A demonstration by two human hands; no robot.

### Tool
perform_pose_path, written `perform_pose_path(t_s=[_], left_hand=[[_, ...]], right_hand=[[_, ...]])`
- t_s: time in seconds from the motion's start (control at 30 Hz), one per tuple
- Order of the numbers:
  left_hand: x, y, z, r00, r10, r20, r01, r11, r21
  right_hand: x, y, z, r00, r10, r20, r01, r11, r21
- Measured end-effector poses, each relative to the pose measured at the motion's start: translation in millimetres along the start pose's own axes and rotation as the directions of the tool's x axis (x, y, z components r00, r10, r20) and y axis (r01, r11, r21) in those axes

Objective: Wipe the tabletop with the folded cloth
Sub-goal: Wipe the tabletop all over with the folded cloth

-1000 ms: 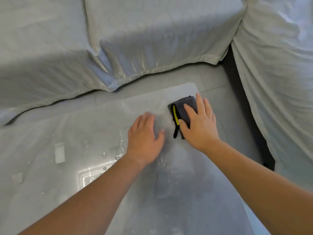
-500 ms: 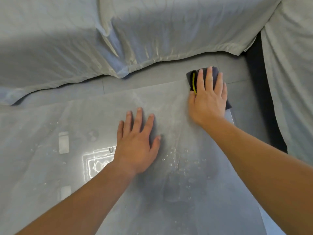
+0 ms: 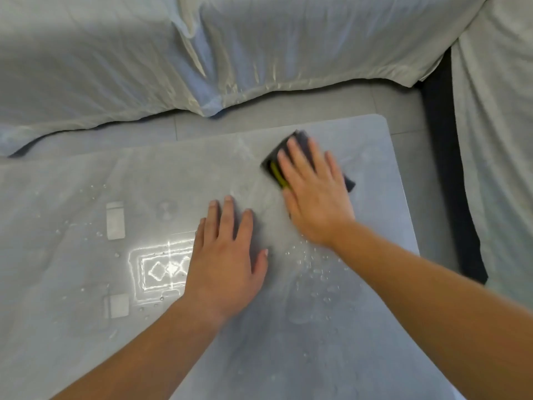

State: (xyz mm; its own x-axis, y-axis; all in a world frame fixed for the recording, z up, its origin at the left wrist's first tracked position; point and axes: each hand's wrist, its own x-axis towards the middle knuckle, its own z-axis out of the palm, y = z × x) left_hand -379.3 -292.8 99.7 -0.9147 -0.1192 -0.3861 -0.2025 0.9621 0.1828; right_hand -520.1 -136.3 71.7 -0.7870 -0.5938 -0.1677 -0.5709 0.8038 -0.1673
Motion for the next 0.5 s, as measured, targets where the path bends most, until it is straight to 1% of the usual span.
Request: perform_pose_path(t_s=[0.03,0.07,0.1,0.13,0.17,0.2,0.23,0.27,0.3,0.37,0.4,0.43,0.47,0.5], left_hand=[[0.2,1.1,0.1,1.000,-0.006,-0.004,0.006,1.000,-0.009],[0.5,2.0,1.6,1.000,-0.010,-0.008,0.009,1.000,-0.019],[0.8,2.9,3.1,1.000,-0.009,-0.017,0.009,1.000,-0.029],[0.5,3.4,5.1,1.000,-0.006,-0.028,0.005,0.999,-0.037],[-0.1,3.6,7.3,0.999,-0.003,-0.038,0.001,0.999,-0.041],[-0.3,4.1,9.6,0.999,-0.002,-0.043,0.000,0.999,-0.046],[0.0,4.8,11.4,0.999,-0.006,-0.048,0.003,0.999,-0.053],[0.0,5.2,12.2,0.999,-0.011,-0.053,0.008,0.998,-0.063],[0.0,6.0,12.2,0.998,-0.015,-0.053,0.011,0.997,-0.072],[1.0,7.2,11.4,0.998,-0.027,-0.051,0.023,0.997,-0.079],[1.2,7.3,11.1,0.998,-0.033,-0.050,0.029,0.997,-0.074],[1.0,7.6,11.2,0.998,-0.036,-0.052,0.032,0.997,-0.069],[1.3,7.6,12.2,0.998,-0.036,-0.060,0.031,0.997,-0.069],[1.9,7.7,13.5,0.997,-0.033,-0.070,0.028,0.997,-0.071]], right_hand=[[-19.9,-0.9,0.4,0.994,-0.099,0.043,0.100,0.995,-0.023],[-28.5,7.4,0.1,0.987,-0.143,0.071,0.146,0.988,-0.040],[-24.8,20.1,-1.6,0.990,-0.117,0.074,0.120,0.992,-0.038],[-11.8,31.3,-4.5,0.998,-0.024,0.056,0.025,1.000,-0.019],[6.6,40.4,-9.2,0.993,0.120,0.018,-0.120,0.993,0.015],[24.4,46.2,-13.5,0.968,0.252,-0.013,-0.251,0.966,0.056],[37.1,45.4,-15.6,0.942,0.334,-0.030,-0.330,0.940,0.083],[40.2,36.9,-14.4,0.935,0.351,-0.044,-0.348,0.934,0.078],[32.0,25.9,-9.9,0.951,0.305,-0.055,-0.302,0.952,0.054],[-10.4,6.5,0.4,0.998,0.067,0.001,-0.067,0.998,0.000],[-35.7,5.1,2.3,0.998,-0.047,0.048,0.047,0.999,-0.009],[-51.1,13.0,0.4,0.988,-0.120,0.094,0.122,0.992,-0.015],[-53.5,28.6,-1.9,0.984,-0.144,0.109,0.146,0.989,-0.014],[-45.8,45.2,-5.3,0.991,-0.093,0.099,0.094,0.996,-0.006]])
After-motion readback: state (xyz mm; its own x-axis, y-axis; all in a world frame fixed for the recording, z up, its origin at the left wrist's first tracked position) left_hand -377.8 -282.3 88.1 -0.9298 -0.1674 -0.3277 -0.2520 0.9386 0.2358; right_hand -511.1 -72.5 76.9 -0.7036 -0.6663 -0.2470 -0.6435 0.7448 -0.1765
